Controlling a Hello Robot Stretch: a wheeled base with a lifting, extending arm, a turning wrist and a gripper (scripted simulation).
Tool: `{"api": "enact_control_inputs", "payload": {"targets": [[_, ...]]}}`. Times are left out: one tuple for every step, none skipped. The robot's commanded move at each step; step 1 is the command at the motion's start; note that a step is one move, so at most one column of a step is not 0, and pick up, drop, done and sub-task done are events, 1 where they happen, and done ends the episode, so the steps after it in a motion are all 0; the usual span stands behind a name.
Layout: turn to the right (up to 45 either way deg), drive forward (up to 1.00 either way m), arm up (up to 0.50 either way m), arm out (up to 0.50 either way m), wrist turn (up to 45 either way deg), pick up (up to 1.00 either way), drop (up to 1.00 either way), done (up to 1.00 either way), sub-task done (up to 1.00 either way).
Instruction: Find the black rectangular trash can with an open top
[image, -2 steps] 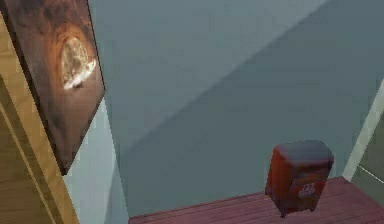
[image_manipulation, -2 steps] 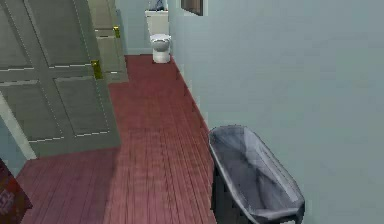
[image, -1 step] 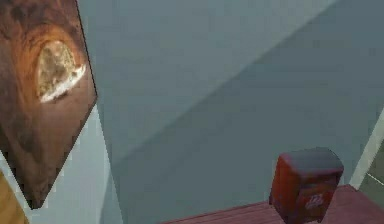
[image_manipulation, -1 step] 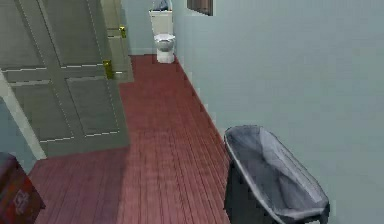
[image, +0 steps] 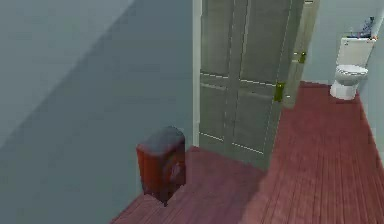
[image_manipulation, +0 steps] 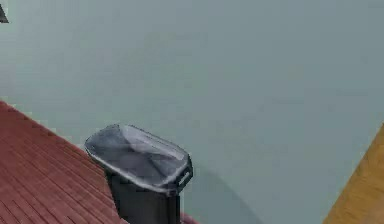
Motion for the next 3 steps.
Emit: {"api": "enact_control_inputs", "payload": {"targets": [[45.0,0.00,0.00,0.00,0.0,0.00,0.00,0.00,0.00],[27.0,0.00,0.00,0.00,0.0,0.00,0.00,0.00,0.00],[0.0,0.00,0.00,0.00,0.0,0.00,0.00,1.00,0.00]]}}
